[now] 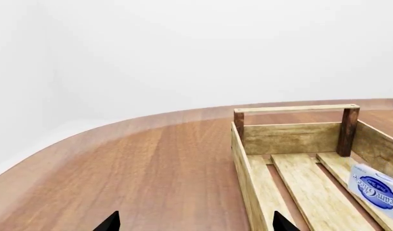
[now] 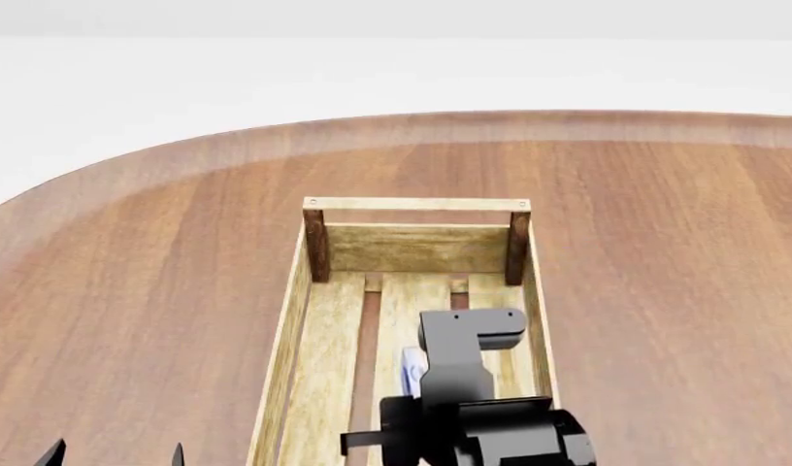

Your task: Pick up the cream cheese and put it in the tray.

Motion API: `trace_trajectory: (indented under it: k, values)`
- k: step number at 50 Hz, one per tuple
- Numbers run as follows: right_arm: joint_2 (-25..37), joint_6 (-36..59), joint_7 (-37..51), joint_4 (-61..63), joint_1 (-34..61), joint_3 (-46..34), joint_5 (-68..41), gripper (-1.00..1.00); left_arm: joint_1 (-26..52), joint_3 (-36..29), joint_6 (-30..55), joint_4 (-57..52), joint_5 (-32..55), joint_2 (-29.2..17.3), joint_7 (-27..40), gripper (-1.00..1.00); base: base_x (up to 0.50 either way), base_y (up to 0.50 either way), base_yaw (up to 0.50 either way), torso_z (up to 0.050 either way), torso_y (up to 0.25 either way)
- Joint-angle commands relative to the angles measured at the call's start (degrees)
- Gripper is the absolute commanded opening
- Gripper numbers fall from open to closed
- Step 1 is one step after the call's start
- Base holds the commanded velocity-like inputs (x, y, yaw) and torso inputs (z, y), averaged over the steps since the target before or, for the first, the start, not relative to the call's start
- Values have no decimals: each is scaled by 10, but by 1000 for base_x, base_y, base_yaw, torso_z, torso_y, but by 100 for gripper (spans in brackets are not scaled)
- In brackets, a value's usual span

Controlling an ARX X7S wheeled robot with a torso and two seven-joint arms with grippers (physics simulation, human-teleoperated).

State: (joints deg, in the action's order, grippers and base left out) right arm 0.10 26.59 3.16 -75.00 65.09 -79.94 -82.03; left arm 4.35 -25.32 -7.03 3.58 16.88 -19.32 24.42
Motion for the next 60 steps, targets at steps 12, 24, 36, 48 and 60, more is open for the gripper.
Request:
trace_trajectory:
  k: [12,24,36,48,60]
  values:
    - [-1,28,-16,0,-11,91,90,-100,0,-2,0,-1,2,-2,1,100,0,0,0,1,0]
    - [-1,33,-21,0,-16,86,88,-100,1,-3,-1,-1,3,-3,3,100,0,0,0,0,0]
    - [-1,40,-24,0,-23,89,90,-100,2,-4,-1,0,4,-3,3,100,0,0,0,0,1]
    - [-1,56,-29,0,-35,147,144,-100,1,-6,-2,0,4,-4,4,100,0,0,0,0,0]
    - [-1,64,-32,0,-41,158,154,-100,4,-7,-5,6,4,-2,4,100,0,0,0,1,1]
